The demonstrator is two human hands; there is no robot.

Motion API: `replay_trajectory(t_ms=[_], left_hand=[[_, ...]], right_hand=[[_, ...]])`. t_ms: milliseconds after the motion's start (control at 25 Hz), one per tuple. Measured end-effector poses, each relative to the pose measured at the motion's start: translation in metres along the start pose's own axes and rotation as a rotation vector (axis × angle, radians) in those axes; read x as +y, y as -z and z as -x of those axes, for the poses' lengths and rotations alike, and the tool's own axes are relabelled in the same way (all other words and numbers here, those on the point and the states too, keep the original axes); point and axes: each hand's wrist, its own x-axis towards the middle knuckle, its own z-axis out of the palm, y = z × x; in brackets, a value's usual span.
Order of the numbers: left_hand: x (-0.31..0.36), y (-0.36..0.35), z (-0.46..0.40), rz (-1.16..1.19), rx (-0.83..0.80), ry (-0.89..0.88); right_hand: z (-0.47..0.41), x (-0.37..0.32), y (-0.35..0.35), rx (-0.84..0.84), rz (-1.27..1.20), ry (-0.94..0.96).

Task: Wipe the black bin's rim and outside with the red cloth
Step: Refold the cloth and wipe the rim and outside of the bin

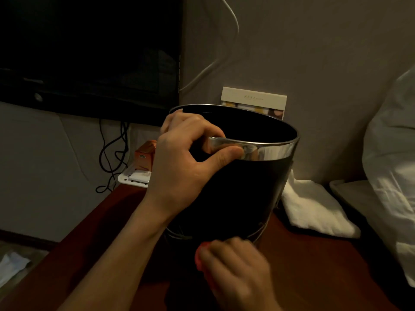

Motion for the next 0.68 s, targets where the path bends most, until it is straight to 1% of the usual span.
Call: replay_trajectory(t_ms=[80,120,240,320,360,480,520,600,680], left_hand=[[0.000,0.000,0.000,0.001,-0.003,-0.006],[0.001,0.000,0.000,0.000,0.001,-0.007],[0.002,-0.003,0.000,-0.014,0.009,-0.013],[0.003,-0.003,-0.001,-0.022,0.020,-0.012],[0.003,-0.003,-0.001,-0.024,0.024,-0.012],[0.001,-0.001,0.001,-0.009,0.008,-0.025],[0.000,-0.001,0.000,-0.005,0.003,-0.029],[-0.003,0.002,-0.002,-0.004,-0.004,-0.013],[-0.007,0.004,-0.003,0.010,-0.007,0.016]], right_hand=[[0.005,-0.013,-0.010,-0.112,0.049,0.019],[0.003,-0.013,-0.008,-0.117,0.052,0.007],[-0.015,-0.001,0.013,0.024,0.040,-0.077],[-0.022,0.002,0.017,0.054,0.011,-0.146],[-0.020,-0.001,0.013,0.030,0.021,-0.148],[-0.005,-0.013,-0.003,-0.103,0.049,-0.034],[-0.006,-0.009,-0.002,-0.098,0.021,-0.033],[-0.019,0.004,0.010,0.011,-0.069,-0.119],[-0.036,0.020,0.031,0.155,-0.091,-0.243]])
